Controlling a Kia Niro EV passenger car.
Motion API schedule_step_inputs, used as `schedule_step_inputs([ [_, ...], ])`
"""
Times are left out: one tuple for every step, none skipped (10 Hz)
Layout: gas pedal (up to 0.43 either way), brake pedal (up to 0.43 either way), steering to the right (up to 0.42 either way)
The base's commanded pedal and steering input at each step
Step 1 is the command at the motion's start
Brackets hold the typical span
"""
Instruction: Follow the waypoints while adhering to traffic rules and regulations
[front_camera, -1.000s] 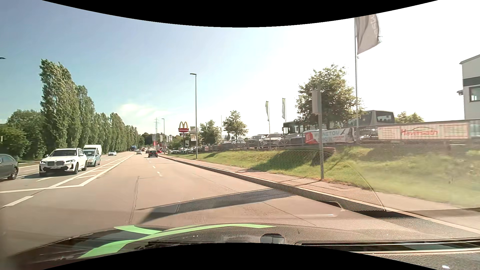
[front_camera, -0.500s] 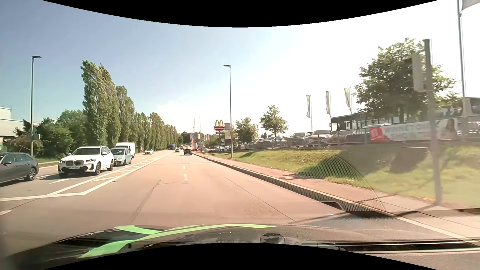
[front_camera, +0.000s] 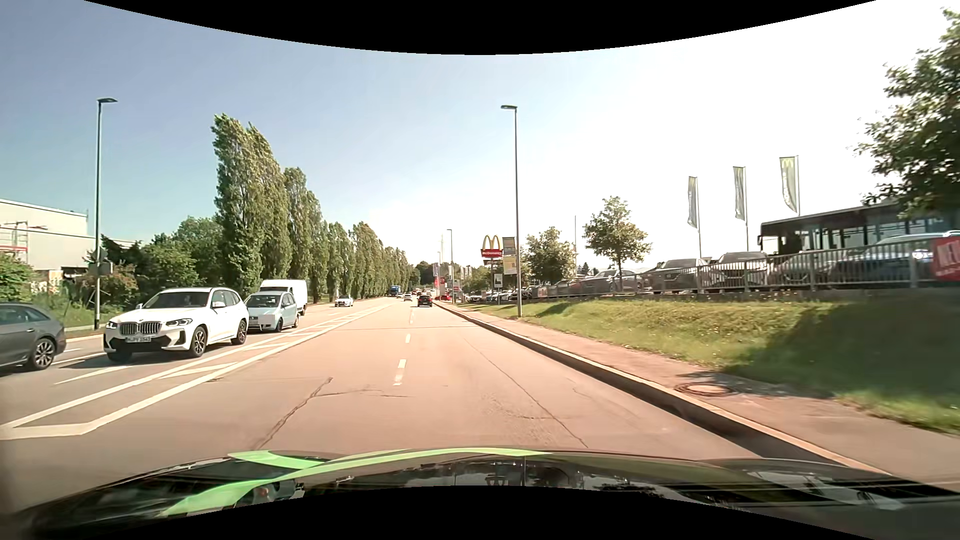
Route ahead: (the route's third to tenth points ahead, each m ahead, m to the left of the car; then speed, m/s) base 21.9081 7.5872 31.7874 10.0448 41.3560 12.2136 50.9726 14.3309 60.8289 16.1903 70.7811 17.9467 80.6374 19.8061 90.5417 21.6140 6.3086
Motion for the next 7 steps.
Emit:
schedule_step_inputs([
  [0.138,0.0,-0.101],
  [0.138,0.0,-0.088],
  [0.138,0.0,-0.072],
  [0.138,0.0,-0.058],
  [0.138,0.0,-0.048],
  [0.15,0.0,-0.049],
  [0.15,0.0,-0.06],
])
